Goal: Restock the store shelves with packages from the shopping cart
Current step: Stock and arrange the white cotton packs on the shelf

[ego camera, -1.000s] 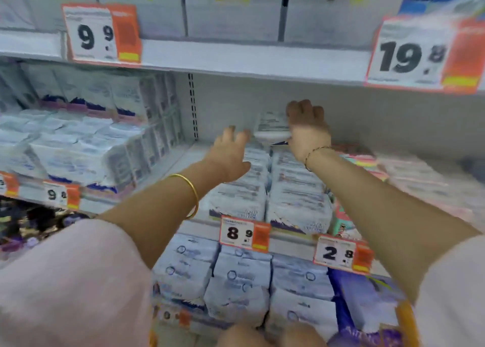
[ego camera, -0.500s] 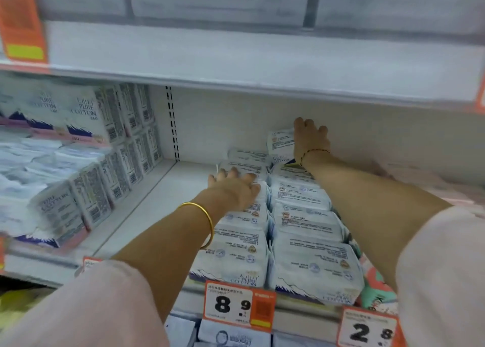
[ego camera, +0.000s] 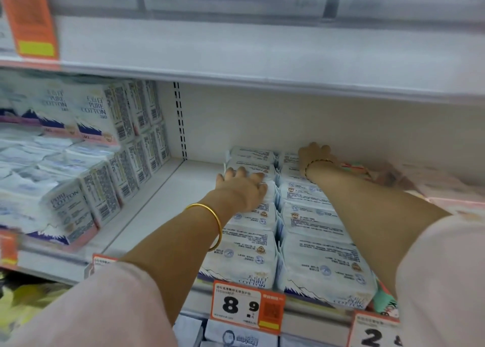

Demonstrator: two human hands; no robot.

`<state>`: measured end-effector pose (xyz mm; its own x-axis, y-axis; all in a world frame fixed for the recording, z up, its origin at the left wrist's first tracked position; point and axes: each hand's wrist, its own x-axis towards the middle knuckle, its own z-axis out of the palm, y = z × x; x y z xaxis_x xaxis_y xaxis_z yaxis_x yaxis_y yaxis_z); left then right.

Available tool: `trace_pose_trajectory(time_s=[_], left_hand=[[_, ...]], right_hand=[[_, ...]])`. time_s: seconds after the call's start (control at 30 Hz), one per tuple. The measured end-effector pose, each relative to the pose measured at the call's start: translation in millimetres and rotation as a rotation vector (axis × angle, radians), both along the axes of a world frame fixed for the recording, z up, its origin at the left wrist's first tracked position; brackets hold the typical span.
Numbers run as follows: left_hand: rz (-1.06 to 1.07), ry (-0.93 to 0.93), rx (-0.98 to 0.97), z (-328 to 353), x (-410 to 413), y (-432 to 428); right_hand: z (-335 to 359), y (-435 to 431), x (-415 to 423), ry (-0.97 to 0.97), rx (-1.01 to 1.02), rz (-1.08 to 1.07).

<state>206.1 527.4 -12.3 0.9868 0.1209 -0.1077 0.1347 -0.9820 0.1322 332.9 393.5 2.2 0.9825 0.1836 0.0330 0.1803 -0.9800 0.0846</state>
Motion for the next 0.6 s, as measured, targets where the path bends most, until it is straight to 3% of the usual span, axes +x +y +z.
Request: trace_pose_trajectory(time_s=[0.17, 0.3, 0.43, 0.6], left_hand=[[0.024, 0.011, -0.03, 22.3, -21.4, 4.7], [0.037, 0.081, 0.049, 61.1, -74.3, 16.7], [0.117, 0.163, 0.132, 89.1, -164.4, 39.0], [0.357, 0.113, 0.156, 100.3, -306.7, 90.5]], right_hand=[[20.7, 9.8, -38.0, -0.065, 0.109, 0.051], [34.6, 34.6, -108.3, -0.005, 0.244, 0.281], [22.8, 58.4, -202.0, 0.165, 0.475, 0.581], [12.1, 95.9, -326.8, 0.382, 0.661, 0.858]])
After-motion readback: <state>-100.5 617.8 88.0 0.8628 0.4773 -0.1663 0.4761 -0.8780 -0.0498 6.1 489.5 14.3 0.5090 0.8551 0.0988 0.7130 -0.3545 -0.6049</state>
